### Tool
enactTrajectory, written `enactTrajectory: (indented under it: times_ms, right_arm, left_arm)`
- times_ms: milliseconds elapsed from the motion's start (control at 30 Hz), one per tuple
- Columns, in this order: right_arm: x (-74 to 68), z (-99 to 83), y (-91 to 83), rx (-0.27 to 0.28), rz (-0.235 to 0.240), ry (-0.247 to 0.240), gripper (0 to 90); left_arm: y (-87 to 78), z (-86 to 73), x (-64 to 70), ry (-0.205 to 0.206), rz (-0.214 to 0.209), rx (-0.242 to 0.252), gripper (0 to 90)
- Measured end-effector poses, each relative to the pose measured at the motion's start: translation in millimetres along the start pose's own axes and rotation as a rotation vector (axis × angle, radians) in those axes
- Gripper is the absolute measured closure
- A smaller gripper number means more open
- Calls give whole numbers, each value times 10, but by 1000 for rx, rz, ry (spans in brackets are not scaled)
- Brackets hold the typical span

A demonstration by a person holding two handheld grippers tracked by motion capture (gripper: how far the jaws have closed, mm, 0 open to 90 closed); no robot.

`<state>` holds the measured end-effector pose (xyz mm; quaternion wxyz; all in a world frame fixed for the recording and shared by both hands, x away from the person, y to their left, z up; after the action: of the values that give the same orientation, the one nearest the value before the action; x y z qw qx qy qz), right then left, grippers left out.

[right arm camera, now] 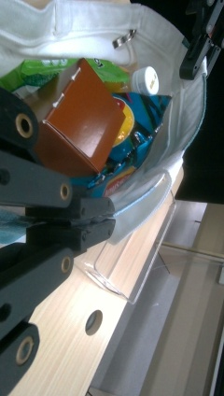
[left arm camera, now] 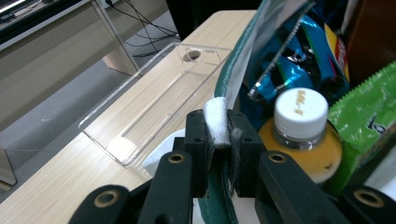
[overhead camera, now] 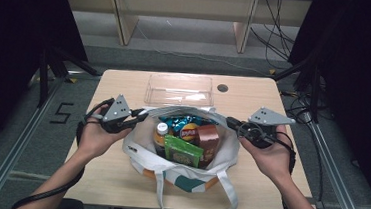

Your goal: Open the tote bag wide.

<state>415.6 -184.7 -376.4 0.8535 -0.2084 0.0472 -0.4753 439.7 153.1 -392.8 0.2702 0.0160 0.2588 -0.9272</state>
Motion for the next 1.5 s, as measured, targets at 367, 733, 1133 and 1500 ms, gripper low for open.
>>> enactTrajectory:
  times_ms: [367, 733, 1133, 1500]
  right_arm:
    - [48, -19, 116, -16, -52, 3, 890]
    - [142, -123, 282, -35, -92, 16, 890]
    - [187, -163, 383, -46, -95, -4, 889]
    - [218, -231, 492, -56, -92, 18, 889]
  left_arm:
    - [136, -3, -50, -31, 7, -7, 797]
    - [299, -48, -112, -55, 7, -25, 798]
    - [401, -93, -190, -73, 20, -26, 799]
    - [489, -193, -234, -110, 17, -23, 797]
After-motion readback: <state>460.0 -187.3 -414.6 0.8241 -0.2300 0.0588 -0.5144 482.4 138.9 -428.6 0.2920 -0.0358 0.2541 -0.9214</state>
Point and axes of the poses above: each handheld gripper's, and its own axes: y roughly forward along the jaws, z roughly out of its top, x roughly to its right, the point moved 5 cm from there along y, roughly forward along the jaws, and after that the axes turned 11 degrees about -z, right-handed, at the moved point
